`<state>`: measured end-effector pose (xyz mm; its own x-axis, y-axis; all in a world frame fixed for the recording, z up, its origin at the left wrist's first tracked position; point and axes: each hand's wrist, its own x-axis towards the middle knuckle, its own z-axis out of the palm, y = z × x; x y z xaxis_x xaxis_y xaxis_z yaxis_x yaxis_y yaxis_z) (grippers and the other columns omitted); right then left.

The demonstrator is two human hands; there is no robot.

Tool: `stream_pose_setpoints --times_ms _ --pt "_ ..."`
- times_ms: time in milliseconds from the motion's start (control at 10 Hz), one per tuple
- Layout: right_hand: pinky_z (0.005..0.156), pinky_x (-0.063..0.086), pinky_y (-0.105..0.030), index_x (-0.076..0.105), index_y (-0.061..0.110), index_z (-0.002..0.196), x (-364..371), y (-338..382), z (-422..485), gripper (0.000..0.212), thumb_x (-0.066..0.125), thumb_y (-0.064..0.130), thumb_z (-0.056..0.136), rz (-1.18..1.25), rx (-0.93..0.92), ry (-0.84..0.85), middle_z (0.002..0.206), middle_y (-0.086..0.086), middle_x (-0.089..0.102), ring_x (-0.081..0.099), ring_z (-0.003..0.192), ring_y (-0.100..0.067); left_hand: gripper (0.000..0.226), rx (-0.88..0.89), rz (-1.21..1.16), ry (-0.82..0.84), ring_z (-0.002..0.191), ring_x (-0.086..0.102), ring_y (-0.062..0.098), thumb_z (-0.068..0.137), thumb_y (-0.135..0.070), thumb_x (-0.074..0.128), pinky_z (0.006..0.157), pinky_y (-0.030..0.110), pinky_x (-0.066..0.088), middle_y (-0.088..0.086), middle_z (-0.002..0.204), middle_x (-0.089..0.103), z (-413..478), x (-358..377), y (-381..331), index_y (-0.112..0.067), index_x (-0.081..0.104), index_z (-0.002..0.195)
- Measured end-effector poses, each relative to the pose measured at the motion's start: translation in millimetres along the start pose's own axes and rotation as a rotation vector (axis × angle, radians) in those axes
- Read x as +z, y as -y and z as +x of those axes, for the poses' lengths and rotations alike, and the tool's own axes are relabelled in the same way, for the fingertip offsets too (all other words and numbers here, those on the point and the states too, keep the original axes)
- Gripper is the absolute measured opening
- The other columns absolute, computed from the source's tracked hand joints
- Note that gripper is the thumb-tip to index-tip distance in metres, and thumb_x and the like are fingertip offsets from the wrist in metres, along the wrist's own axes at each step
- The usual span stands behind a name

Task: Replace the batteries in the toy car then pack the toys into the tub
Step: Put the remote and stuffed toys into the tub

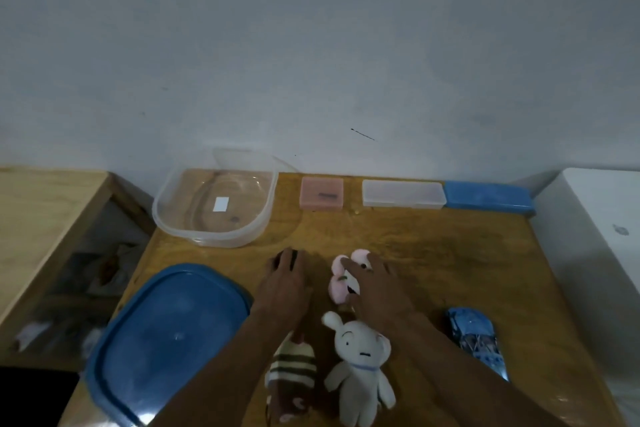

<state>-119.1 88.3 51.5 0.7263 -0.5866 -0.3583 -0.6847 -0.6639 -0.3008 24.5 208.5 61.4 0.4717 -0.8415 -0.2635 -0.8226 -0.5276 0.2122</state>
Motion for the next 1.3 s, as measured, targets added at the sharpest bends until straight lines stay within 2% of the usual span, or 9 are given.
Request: stream_pose_setpoints --times_ms 200,300,400,700,900,1000,1100,1200,1300 --pt "0.105 0.035 -0.042 0.026 0.036 0.145 -9 6 9 0.063 0.058 0.035 0.09 -0.04 -0.002 0.035 0.154 -0.011 0.017 0.034 0.13 -0.034 0.064 -0.041 -0.035 0.003 0.144 0.021 0.025 0.094 -0.02 0.051 0.117 0.038 0.023 0.013 0.157 0.016 14 -1 -3 -0.012 0.022 0.15" --pt "0.104 0.038 -0.039 0.031 0.036 0.143 -5 5 15 0.061 0.06 0.031 0.089 0.005 0.005 0.035 0.153 -0.01 0.021 0.038 0.129 -0.031 0.071 -0.122 -0.127 0.033 0.141 0.023 0.031 0.092 -0.018 0.056 0.116 0.04 0.028 0.016 0.156 0.009 16 -1 -3 -0.019 0.018 0.152" --pt "0.101 0.042 -0.039 0.034 0.034 0.142 -1 3 21 0.061 0.061 0.029 0.088 -0.016 -0.001 0.011 0.15 -0.011 0.026 0.04 0.127 -0.03 0.07 -0.196 -0.19 0.062 0.133 0.029 0.036 0.093 -0.021 0.056 0.109 0.042 0.037 0.018 0.148 0.019 17 -2 -2 -0.032 0.018 0.151" --pt "0.098 0.043 -0.04 0.038 0.035 0.134 4 1 21 0.056 0.063 0.035 0.084 -0.035 -0.046 -0.043 0.139 -0.006 0.039 0.043 0.121 -0.026 0.069 -0.267 -0.274 0.065 0.127 0.037 0.029 0.093 -0.023 0.055 0.104 0.042 0.044 0.014 0.14 0.029 16 -5 -6 -0.035 0.018 0.15" --pt "0.099 0.039 -0.039 0.046 0.032 0.132 -28 9 18 0.05 0.06 0.031 0.085 0.077 -0.04 -0.058 0.133 -0.007 0.048 0.046 0.12 -0.027 0.069 -0.278 -0.301 -0.11 0.126 0.04 0.03 0.094 -0.02 0.054 0.106 0.039 0.042 0.016 0.142 0.03 5 -33 -4 -0.032 0.017 0.152" --pt "0.101 0.038 -0.037 0.045 0.032 0.135 -55 25 22 0.049 0.059 0.034 0.088 0.076 -0.112 -0.114 0.134 -0.004 0.049 0.047 0.122 -0.024 0.069 -0.312 -0.323 -0.26 0.12 0.045 0.03 0.092 -0.015 0.056 0.103 0.037 0.045 0.017 0.137 0.034 4 -64 5 -0.029 0.023 0.151" --pt "0.093 0.047 -0.043 0.045 0.036 0.129 -79 53 33 0.049 0.057 0.039 0.081 0.14 -0.118 -0.183 0.129 -0.009 0.051 0.053 0.112 -0.031 0.068 -0.329 -0.33 -0.377 0.116 0.048 0.033 0.09 -0.01 0.058 0.098 0.038 0.046 0.018 0.132 0.04 -1 -102 18 -0.026 0.029 0.15" --pt "0.089 0.047 -0.039 0.045 0.04 0.129 -97 86 51 0.049 0.06 0.04 0.081 0.174 -0.18 -0.213 0.126 -0.007 0.05 0.051 0.111 -0.029 0.069 -0.348 -0.348 -0.444 0.11 0.052 0.035 0.087 -0.01 0.057 0.093 0.037 0.046 0.018 0.127 0.043 -2 -128 39 -0.027 0.031 0.149" --pt "0.08 0.047 -0.035 0.044 0.048 0.118 -107 121 73 0.044 0.059 0.045 0.077 0.178 -0.255 -0.245 0.109 -0.002 0.056 0.053 0.1 -0.022 0.07 -0.387 -0.33 -0.455 0.103 0.053 0.034 0.086 -0.009 0.055 0.089 0.034 0.046 0.017 0.125 0.042 3 -154 71 -0.029 0.03 0.149"
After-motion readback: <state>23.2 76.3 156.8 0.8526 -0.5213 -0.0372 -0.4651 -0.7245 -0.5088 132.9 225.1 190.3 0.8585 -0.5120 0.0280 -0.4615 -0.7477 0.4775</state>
